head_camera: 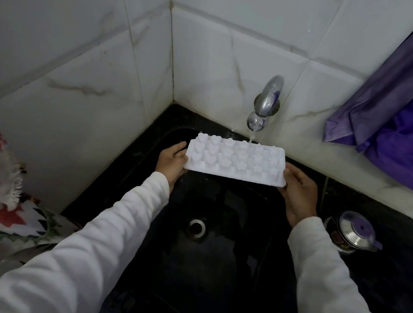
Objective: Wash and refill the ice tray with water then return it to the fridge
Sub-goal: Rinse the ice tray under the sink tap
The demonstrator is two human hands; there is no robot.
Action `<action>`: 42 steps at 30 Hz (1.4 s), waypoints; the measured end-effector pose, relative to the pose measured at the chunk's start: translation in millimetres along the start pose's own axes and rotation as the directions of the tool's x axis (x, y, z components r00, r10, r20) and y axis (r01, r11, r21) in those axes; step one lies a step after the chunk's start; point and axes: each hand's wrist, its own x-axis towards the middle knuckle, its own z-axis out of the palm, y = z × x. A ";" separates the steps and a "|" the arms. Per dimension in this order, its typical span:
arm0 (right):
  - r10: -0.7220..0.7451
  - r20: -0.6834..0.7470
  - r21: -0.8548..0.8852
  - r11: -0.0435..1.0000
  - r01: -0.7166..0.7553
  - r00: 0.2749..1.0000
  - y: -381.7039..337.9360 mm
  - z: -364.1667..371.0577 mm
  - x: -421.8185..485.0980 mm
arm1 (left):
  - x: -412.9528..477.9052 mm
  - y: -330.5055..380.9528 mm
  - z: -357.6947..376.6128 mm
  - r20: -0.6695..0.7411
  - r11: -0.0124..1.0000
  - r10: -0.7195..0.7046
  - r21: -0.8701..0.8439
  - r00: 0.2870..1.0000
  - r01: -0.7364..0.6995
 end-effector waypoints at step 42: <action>-0.269 -0.260 -0.457 0.880 0.127 0.927 25.7 -35.3 -8.5 | 19.3 -32.8 27.5 0.124 0.911 0.244 0.310 0.962 -0.271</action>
